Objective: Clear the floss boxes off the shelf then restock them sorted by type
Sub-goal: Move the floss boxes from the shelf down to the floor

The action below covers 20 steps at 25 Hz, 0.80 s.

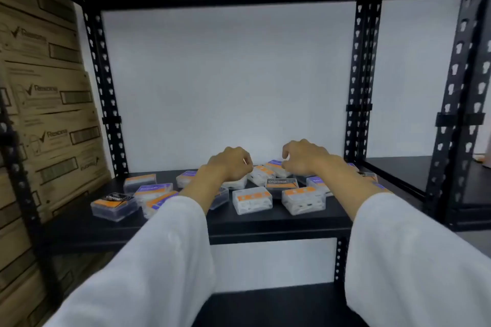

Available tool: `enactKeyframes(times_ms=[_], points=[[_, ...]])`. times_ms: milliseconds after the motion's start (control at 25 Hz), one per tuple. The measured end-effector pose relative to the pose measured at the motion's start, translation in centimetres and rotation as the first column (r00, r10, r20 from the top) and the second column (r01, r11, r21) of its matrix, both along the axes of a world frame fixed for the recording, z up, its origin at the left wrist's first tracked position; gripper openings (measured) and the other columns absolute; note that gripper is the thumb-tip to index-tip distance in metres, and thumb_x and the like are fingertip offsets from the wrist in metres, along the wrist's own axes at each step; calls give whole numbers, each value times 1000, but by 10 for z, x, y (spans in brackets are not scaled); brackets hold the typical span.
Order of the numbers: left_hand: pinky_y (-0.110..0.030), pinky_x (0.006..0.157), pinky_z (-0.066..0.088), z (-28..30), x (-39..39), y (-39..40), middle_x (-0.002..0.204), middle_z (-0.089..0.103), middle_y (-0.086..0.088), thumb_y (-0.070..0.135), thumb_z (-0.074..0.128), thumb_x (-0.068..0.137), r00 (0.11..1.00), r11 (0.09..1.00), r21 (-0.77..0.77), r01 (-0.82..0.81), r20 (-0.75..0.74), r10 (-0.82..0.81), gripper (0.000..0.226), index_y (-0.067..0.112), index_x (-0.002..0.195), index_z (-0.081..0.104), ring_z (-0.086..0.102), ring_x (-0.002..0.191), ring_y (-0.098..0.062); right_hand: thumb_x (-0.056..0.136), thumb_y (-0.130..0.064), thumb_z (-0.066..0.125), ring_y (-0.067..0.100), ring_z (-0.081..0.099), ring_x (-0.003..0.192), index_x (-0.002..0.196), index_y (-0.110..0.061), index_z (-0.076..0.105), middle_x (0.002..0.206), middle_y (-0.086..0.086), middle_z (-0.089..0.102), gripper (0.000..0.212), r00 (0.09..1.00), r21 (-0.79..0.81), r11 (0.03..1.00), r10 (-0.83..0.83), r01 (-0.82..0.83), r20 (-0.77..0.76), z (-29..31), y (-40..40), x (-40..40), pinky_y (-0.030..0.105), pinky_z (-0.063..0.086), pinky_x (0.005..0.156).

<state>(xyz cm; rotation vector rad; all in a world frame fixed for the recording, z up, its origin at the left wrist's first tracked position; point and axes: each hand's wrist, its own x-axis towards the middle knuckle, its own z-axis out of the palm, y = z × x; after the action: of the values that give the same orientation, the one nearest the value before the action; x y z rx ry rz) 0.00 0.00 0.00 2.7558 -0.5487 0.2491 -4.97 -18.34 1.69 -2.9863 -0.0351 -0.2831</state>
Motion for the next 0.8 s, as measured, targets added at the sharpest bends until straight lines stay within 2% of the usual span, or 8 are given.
enactKeyframes(times_ms=[80, 160, 320, 440, 560, 680, 800], points=[[-33, 87, 44, -12, -14, -3, 124, 61, -1, 30, 51, 93, 1000, 1000, -25, 18, 1, -18, 24, 22, 112, 64, 56, 111, -23, 91, -22, 50, 30, 57, 102, 119, -12, 56, 119, 10, 55, 30, 1000, 29, 1000, 1, -1, -3, -12, -1, -11, 36, 45, 81], [-30, 89, 42, -34, -30, -5, 128, 59, 0, 32, 51, 94, 998, 995, -77, 69, 17, -67, 29, 21, 119, 62, 54, 118, -20, 89, -21, 49, 32, 56, 106, 121, -14, 56, 122, 11, 57, 33, 1000, 72, 997, 25, -26, 9, -36, -4, -21, 38, 47, 85], [-42, 103, 40, -70, -36, -1, 143, 46, -4, 38, 50, 95, 997, 995, -78, 67, 45, -64, 45, 26, 138, 46, 44, 130, -27, 91, -41, 48, 36, 37, 130, 137, -20, 43, 143, 12, 40, 51, 997, 117, 992, -61, 56, 43, -81, -17, -30, 46, 39, 99], [-47, 109, 33, -93, -34, 0, 150, 34, -10, 40, 51, 95, 1000, 998, -61, 30, 0, -30, 57, 31, 148, 30, 30, 138, -32, 90, -45, 49, 38, 33, 129, 136, -23, 44, 143, 14, 37, 52, 987, 152, 983, -119, 102, 104, -109, -24, -31, 49, 34, 101], [-46, 113, 27, -108, -30, -1, 152, 27, -11, 41, 48, 96, 999, 997, -65, 34, 22, -33, 57, 32, 148, 28, 20, 143, -31, 89, -49, 52, 35, 31, 131, 138, -25, 40, 146, 12, 33, 55, 977, 223, 972, -122, 81, 178, -127, -26, -30, 48, 34, 102], [-45, 109, 35, -115, -27, 3, 147, 29, -9, 40, 52, 95, 997, 991, -133, 5, 82, 6, 53, 31, 144, 36, 30, 137, -30, 84, -56, 57, 36, 31, 131, 134, -24, 40, 147, 14, 28, 62, 964, 325, 943, -148, 70, 220, -138, -19, -28, 47, 37, 101], [-45, 106, 40, -120, -25, 7, 144, 27, -8, 40, 54, 93, 998, 980, -201, 7, 55, 4, 53, 32, 142, 37, 39, 130, -32, 82, -53, 61, 37, 32, 124, 129, -25, 40, 143, 18, 28, 59, 946, 403, 912, -190, 71, 262, -145, -12, -24, 46, 40, 97]])
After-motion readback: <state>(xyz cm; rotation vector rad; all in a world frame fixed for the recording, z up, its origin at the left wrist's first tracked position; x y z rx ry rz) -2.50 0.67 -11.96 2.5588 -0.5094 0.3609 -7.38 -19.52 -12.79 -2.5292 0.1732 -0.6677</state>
